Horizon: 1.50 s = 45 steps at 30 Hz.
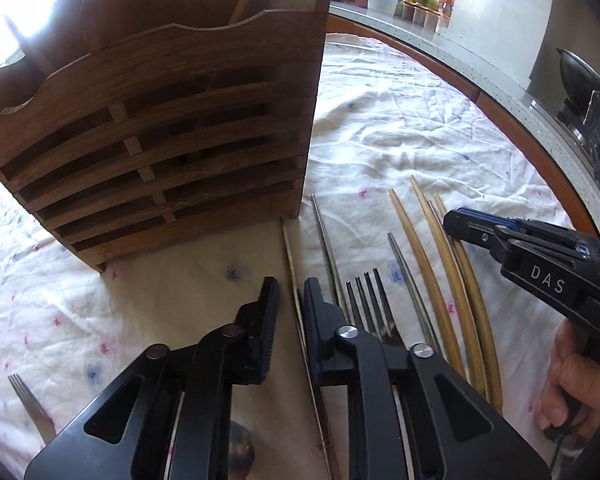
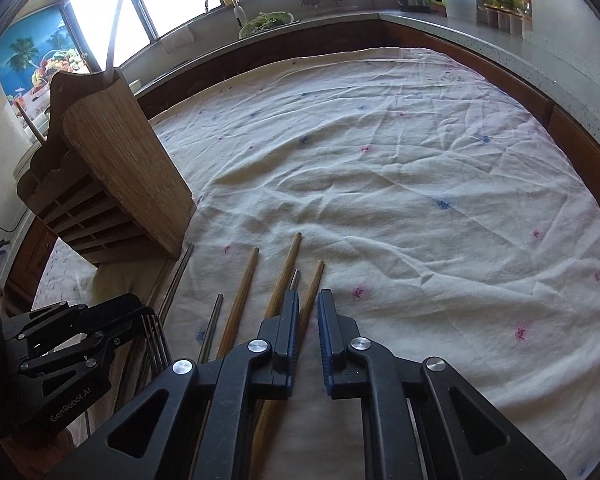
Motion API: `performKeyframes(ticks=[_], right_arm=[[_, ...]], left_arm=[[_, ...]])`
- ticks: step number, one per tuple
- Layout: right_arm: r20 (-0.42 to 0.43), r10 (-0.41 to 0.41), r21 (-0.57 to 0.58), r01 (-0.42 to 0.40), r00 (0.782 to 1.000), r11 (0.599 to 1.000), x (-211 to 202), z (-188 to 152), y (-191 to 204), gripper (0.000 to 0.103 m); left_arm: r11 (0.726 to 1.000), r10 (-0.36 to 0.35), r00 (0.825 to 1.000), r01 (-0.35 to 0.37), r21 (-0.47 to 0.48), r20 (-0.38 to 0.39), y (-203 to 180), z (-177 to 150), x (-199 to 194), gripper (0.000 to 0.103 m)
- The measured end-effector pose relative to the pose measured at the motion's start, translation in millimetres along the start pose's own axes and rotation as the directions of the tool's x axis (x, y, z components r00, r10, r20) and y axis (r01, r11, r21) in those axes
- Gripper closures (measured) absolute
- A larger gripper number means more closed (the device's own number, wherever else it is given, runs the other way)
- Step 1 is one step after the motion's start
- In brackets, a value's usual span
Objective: Organize utensils
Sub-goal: 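Lower the left tool and grasp a thin chopstick while the right tool grasps another chopstick, then lift the left tool's chopstick over the holder while the right tool carries its chopstick there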
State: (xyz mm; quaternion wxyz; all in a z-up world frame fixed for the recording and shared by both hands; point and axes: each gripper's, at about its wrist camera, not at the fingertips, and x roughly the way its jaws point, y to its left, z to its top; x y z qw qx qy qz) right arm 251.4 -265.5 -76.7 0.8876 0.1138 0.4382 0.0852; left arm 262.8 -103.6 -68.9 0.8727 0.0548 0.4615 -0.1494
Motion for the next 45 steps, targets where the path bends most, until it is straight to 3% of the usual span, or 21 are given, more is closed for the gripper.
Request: performKeyframes(ticks=[7,20,23,30,40,45], right_arm=[[-0.017,0.015,-0.004,-0.015,1.0,1.0,-5.2,-6.0,-3.1,0.096],[-0.009,0.026,-0.006,-0.026,1.0,1.0,4.4,3.9,-1.3,0.096],[-0.004,0.075,0.035,-0.075,0.997,0.997,-3.3,3.8,-5.6,0.097],[0.108,0.134,0.038,-0.139,0.985,0.99,-59.4,6.8,1.7,0.098],[0.263,0.208,-0.018,-0.211,0.942,0.977,-144.3,13.0,24.4,0.098],[0.316,0.223,-0.049,-0.219,0.922,0.975,-172.6,16.0,32.9,0.098]], left_arm=[[0.997,-0.067,0.997,0.066,-0.043,-0.035,13.8,-13.0,-12.2,0.095],[1.0,-0.005,0.999,0.006,0.015,-0.04,6.7,13.2,2.2,0.097],[1.0,-0.02,0.999,0.019,-0.006,-0.028,9.7,9.1,-6.8,0.098],[0.992,-0.089,0.99,0.098,-0.079,0.112,30.7,-8.4,-76.4,0.099],[0.98,-0.118,0.944,0.161,-0.119,0.308,67.8,-27.6,-174.0,0.099],[0.977,-0.113,0.922,0.17,-0.126,0.369,58.5,-28.7,-197.0,0.099]])
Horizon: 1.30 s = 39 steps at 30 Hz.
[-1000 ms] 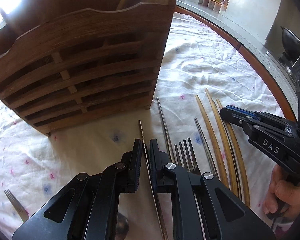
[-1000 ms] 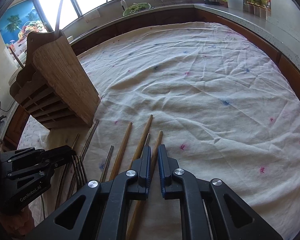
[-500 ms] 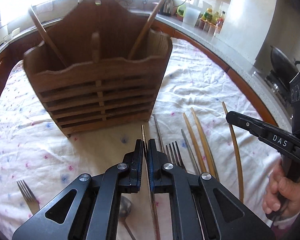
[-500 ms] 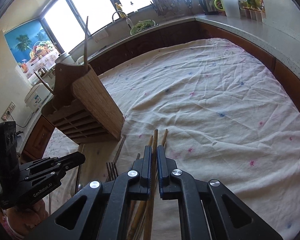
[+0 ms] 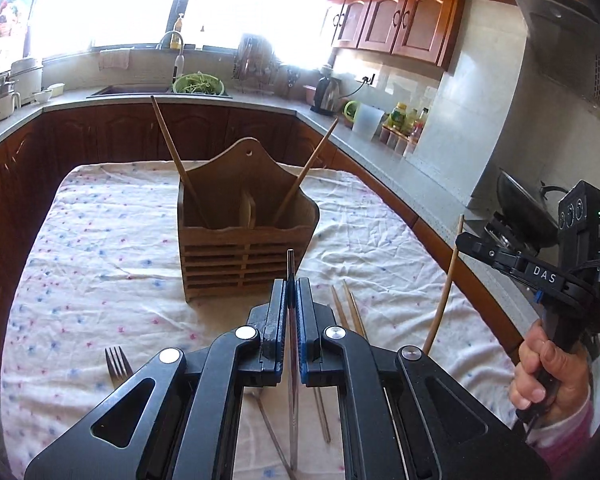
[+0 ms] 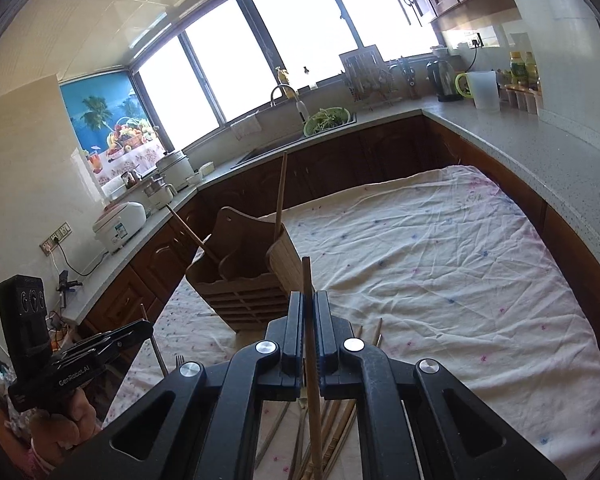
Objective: Organize utensils
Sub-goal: 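Lift the left tool's chopstick over the holder while the right tool carries its chopstick there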
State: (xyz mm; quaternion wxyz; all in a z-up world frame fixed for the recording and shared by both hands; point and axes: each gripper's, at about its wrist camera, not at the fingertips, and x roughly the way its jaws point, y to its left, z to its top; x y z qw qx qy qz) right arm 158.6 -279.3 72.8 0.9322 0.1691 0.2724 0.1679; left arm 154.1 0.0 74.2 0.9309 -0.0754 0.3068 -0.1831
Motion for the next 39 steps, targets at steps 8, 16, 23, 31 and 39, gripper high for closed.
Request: performKeyframes(ticks=[8,16,23,31,39], right_arm=[[0.05,0.019,-0.022,-0.018,0.999,1.0,-12.7,11.6,13.6,0.098],[0.072,0.028,-0.037,-0.026,0.997,0.999,-11.5,22.2,20.8,0.098],[0.095,0.046,-0.045,-0.041,0.994,0.998,-9.0,34.8,27.2,0.098],[0.17,0.074,-0.079,-0.062,0.983,0.995,-7.2,74.4,48.4,0.098],[0.249,0.083,-0.09,-0.062,0.965,0.994,12.6,120.7,64.1,0.098]], left_arm=[[1.0,-0.001,0.998,0.002,-0.013,0.069,6.1,6.4,-24.5,0.099],[1.0,0.006,0.994,-0.003,-0.021,0.111,12.3,17.7,-35.9,0.099],[1.0,0.011,0.988,-0.009,-0.017,0.155,14.1,32.6,-42.7,0.099],[0.999,0.04,0.962,-0.041,-0.004,0.27,18.9,79.2,-58.9,0.099],[0.992,0.122,0.924,-0.127,-0.01,0.363,34.1,135.2,-52.4,0.099]])
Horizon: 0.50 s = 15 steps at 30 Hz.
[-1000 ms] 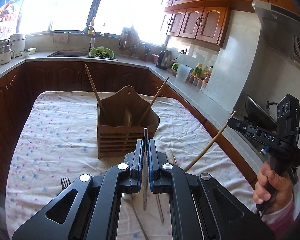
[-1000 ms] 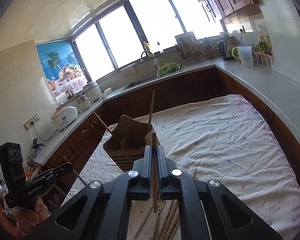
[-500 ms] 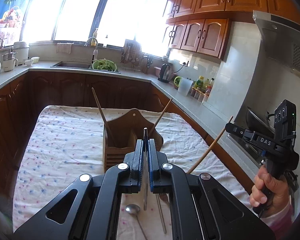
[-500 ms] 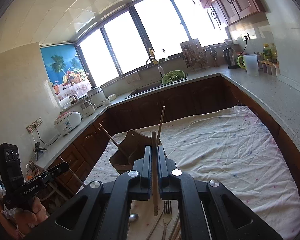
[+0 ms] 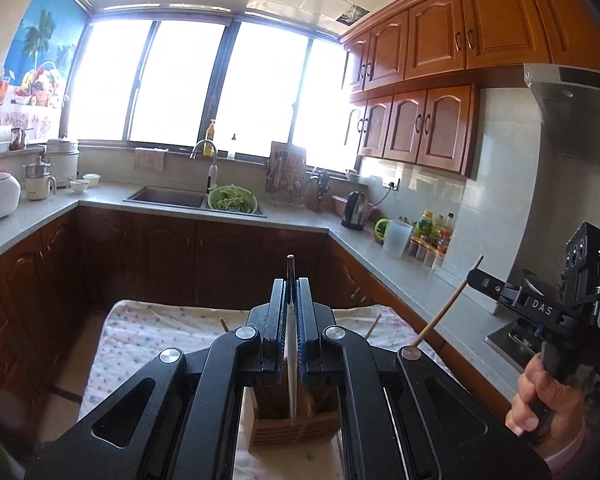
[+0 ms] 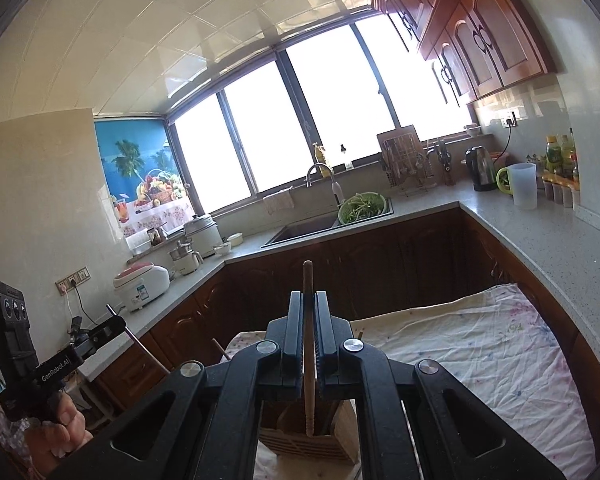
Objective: Organize utensils
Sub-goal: 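Lift the left tool's chopstick over the holder while the right tool carries its chopstick there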
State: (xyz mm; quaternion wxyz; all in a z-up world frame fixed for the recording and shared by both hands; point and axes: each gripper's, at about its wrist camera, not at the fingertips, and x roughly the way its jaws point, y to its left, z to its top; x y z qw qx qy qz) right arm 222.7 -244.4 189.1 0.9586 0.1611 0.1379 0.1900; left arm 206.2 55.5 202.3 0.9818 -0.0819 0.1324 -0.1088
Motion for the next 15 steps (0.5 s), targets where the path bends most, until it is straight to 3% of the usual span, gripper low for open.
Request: performKeyframes(ticks=[5,15], right_arm=[[-0.024,-0.023,0.013,0.023,0.999,1.0,32.9,-4.1,-10.1,0.098],[-0.135,-0.046,0.081,0.057,0.99,0.995,82.8,-60.5,-36.0,0.098]], left_arm=[[0.998,0.048,0.999,-0.048,-0.031,-0.002,16.0,-2.8,27.2,0.099],[0.989,0.082,0.99,-0.095,-0.116,-0.112,41.8,-63.0,76.4,0.099]])
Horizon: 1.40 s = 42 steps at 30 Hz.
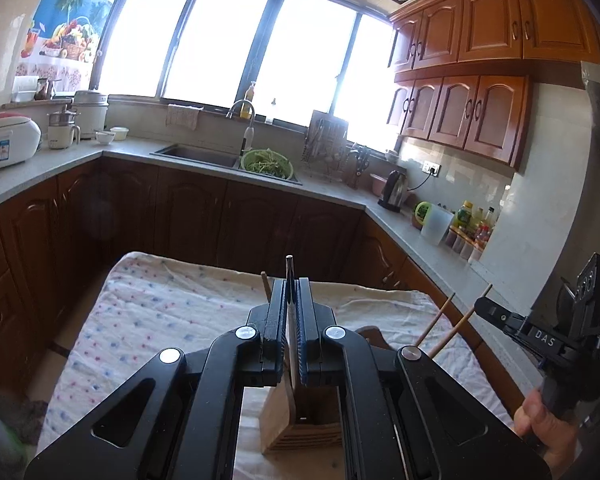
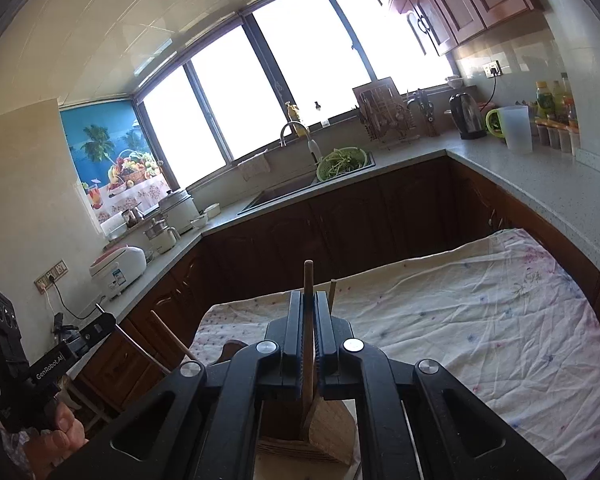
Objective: Organize utensils
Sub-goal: 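Lift the left tool's chopstick over the holder while the right tool carries its chopstick there, then open the left tool into the holder while the right tool releases its chopstick there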
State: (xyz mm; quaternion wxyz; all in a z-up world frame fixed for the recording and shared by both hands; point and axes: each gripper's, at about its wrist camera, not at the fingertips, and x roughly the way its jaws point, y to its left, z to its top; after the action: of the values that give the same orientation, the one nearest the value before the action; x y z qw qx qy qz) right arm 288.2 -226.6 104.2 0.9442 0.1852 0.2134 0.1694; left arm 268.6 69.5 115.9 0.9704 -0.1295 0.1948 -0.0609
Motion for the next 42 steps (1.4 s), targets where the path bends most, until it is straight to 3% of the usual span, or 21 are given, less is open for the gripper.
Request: performKeyframes(ticks=[6,18,21,23,24,25,26,27,32,34,42], right_arm=[[-0.032,-0.009,0.0,0.009,0.999,1.0,14.3,-12.1,-1.5,0.098],[-0.044,-0.008,0.011,0.009,0.999,1.0,16.7,-8.4,0.7,0.098],[-0.049,0.007,0.008,-0.006,0.999,1.0,16.9,-8.9,0.5,0.091],[-0.046,0.017,0.008,-0.017,0.999,1.0,14.5,-10.2,-0.4,0.062],[-0.04,0.028,0.013,-0.027,0.999,1.0,11.9,-11.1,-1.1,0.034],[-0.025,0.041,0.019,-0.04,0.999,0.999,7.5,-12.0,-1.8,0.025],[-0.005,0.05,0.021,-0.05,0.999,0.999,2.6,-12.9,-2.2,0.026],[0.005,0.049,0.02,-0.049,0.999,0.999,-1.5,-13.5,-2.5,0.026],[0.024,0.039,0.042,-0.04,0.999,0.998,-19.6,-17.4,-10.8,0.021],[0.025,0.033,0.047,-0.034,0.999,0.998,-26.9,-21.4,-15.5,0.018],[-0.021,-0.014,0.068,0.015,1.0,0.998,-51.0,-55.3,-38.9,0.013]], left_arm=[[1.0,0.002,0.998,-0.002,-0.008,-0.067,-1.2,-23.3,20.0,0.099],[1.0,0.018,0.996,-0.018,0.006,-0.083,-0.8,-24.0,26.1,0.098],[1.0,0.019,0.995,-0.018,0.007,-0.098,0.3,-23.6,26.3,0.098],[1.0,0.02,0.994,-0.019,0.005,-0.107,1.7,-24.3,24.6,0.096],[1.0,0.025,0.994,-0.024,0.005,-0.111,2.2,-25.3,23.1,0.091],[1.0,0.031,0.993,-0.031,0.004,-0.112,3.2,-26.2,21.2,0.079],[0.999,0.036,0.993,-0.037,0.0,-0.11,4.5,-27.4,18.8,0.071],[0.999,0.043,0.994,-0.044,-0.005,-0.105,5.5,-29.0,15.2,0.056],[0.998,0.048,0.994,-0.051,-0.026,-0.102,11.5,-35.0,-1.2,0.043],[0.997,0.068,0.993,-0.071,-0.028,-0.1,12.5,-39.3,-9.8,0.025],[0.996,0.082,0.987,-0.086,-0.02,-0.137,10.1,-67.3,-38.3,0.02]])
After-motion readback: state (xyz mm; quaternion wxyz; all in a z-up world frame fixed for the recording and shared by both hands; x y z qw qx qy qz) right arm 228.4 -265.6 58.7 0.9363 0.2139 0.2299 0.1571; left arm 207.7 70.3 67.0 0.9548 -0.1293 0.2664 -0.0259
